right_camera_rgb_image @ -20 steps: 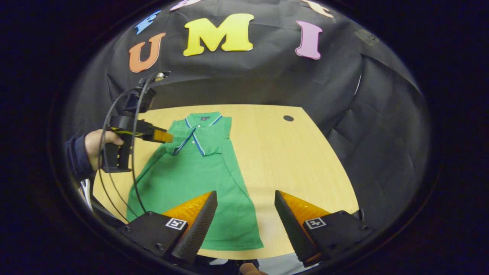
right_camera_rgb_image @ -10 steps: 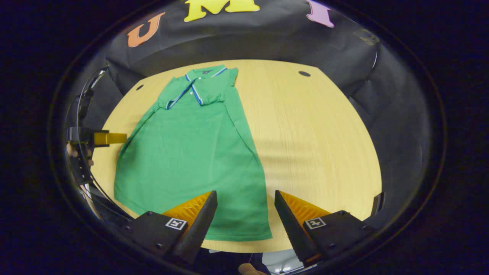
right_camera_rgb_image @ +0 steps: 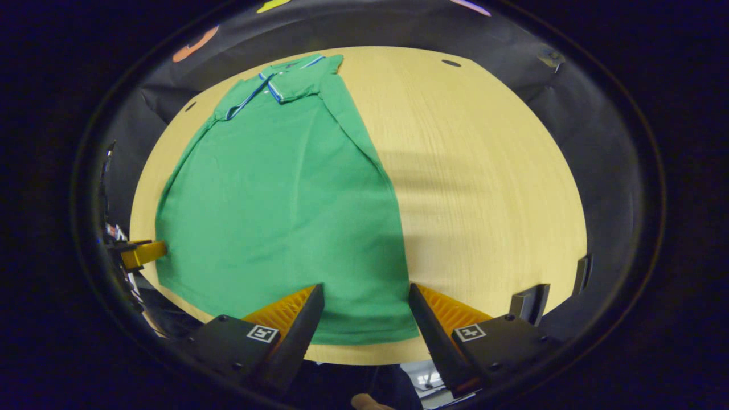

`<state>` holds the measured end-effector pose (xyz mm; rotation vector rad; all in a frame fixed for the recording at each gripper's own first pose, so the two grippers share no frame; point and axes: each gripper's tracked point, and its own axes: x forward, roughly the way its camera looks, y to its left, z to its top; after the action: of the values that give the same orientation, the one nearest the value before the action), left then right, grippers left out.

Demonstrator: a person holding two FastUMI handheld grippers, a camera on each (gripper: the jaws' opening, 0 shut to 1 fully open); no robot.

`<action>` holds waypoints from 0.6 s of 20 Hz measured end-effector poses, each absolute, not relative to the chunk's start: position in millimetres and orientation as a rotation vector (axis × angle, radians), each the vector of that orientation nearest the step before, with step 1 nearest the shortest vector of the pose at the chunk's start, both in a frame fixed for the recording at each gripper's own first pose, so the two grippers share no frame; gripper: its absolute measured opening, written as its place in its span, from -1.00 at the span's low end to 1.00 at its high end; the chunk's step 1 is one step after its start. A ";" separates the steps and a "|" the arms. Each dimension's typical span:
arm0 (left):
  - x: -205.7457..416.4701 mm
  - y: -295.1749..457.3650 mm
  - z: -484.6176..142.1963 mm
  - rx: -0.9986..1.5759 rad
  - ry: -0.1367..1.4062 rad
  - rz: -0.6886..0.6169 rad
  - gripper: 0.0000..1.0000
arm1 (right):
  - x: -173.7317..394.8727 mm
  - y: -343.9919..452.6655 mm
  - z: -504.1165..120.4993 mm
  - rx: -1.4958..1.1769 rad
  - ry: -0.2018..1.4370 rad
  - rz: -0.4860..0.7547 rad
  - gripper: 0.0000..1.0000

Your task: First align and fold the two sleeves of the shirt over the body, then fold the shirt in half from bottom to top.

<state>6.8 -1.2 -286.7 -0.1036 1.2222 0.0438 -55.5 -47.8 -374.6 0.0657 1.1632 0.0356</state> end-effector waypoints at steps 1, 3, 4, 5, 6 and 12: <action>10.0 -6.1 -282.8 -0.108 1.241 0.046 0.98 | -55.0 -47.0 -375.6 0.047 1.169 0.033 0.92; 24.0 -17.2 -274.0 -0.123 1.271 0.041 0.97 | -55.5 -45.2 -375.2 0.030 1.179 0.030 0.94; 32.2 -22.3 -269.7 -0.120 1.297 0.032 0.99 | -54.8 -45.6 -375.1 0.028 1.189 0.032 0.92; 41.5 -27.4 -264.0 -0.118 1.322 0.026 0.98 | -53.8 -45.3 -374.9 0.024 1.207 0.034 0.86; 50.5 -32.3 -257.6 -0.119 1.343 0.022 0.98 | -54.5 -44.5 -375.8 0.018 1.224 0.038 0.86; 115.1 -71.7 -212.9 -0.105 1.401 -0.004 0.72 | -51.3 -42.8 -374.6 -0.001 1.290 0.051 0.92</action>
<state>115.1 -71.7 -212.9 -0.1053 1.4008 -0.0042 -51.3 -42.8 -374.6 -0.0014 1.2905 0.0514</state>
